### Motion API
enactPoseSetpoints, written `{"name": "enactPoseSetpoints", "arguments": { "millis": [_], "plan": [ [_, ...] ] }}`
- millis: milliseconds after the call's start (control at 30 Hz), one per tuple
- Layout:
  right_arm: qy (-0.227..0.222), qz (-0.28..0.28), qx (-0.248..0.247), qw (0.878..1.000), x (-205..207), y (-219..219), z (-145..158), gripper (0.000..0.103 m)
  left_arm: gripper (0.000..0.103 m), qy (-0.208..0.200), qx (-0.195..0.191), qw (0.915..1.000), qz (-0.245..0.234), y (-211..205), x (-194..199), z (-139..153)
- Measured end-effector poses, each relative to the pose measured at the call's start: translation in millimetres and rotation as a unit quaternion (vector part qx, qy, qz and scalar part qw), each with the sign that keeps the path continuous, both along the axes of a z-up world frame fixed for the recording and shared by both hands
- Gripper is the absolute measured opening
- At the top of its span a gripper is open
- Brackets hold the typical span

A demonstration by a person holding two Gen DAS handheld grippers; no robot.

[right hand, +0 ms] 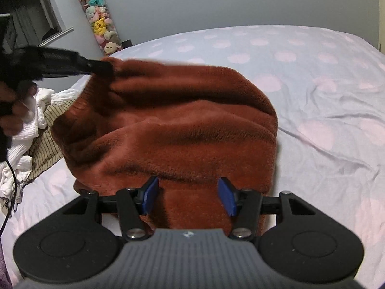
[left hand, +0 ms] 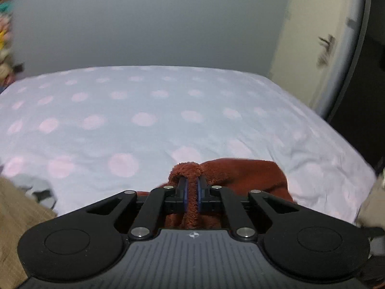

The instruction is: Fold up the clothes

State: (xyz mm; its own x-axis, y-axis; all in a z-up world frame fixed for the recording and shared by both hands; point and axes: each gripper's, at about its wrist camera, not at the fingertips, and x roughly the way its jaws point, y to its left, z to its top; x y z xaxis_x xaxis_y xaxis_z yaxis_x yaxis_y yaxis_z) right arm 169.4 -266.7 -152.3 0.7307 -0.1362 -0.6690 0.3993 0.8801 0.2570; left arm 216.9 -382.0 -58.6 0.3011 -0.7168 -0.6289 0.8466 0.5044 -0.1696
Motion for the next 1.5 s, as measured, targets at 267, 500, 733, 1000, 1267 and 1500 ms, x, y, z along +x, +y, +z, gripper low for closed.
{"name": "enactPoseSetpoints", "arguments": {
  "millis": [267, 500, 733, 1000, 1267, 1500],
  "plan": [
    [0.014, 0.015, 0.009, 1.0, 3.9, 0.3, -14.0, 0.059, 0.005, 0.029, 0.06, 0.9958, 0.064, 12.4, 34.9, -50.8],
    [0.031, 0.028, 0.01, 0.999, 13.7, 1.9, -33.7, 0.059, 0.006, 0.042, 0.078, 0.9922, 0.088, 10.8, 40.1, -76.5],
    [0.031, 0.015, 0.004, 0.999, 4.0, 3.1, -21.7, 0.059, 0.02, 0.025, 0.033, 0.9914, 0.124, 33.2, 16.6, -44.8],
    [-0.005, -0.015, -0.006, 1.0, -22.1, 15.4, 7.1, 0.059, 0.033, -0.029, 0.016, 0.9875, 0.154, 73.7, -50.8, -22.9],
    [0.051, -0.049, 0.009, 0.997, -19.7, 0.6, -11.3, 0.062, 0.026, 0.011, 0.05, 0.9827, 0.178, 84.3, -53.2, -58.3],
    [0.079, -0.054, 0.007, 0.995, -15.2, 4.0, -14.0, 0.065, 0.026, 0.029, 0.047, 0.9841, 0.169, 93.2, -44.7, -58.3]
  ]
}}
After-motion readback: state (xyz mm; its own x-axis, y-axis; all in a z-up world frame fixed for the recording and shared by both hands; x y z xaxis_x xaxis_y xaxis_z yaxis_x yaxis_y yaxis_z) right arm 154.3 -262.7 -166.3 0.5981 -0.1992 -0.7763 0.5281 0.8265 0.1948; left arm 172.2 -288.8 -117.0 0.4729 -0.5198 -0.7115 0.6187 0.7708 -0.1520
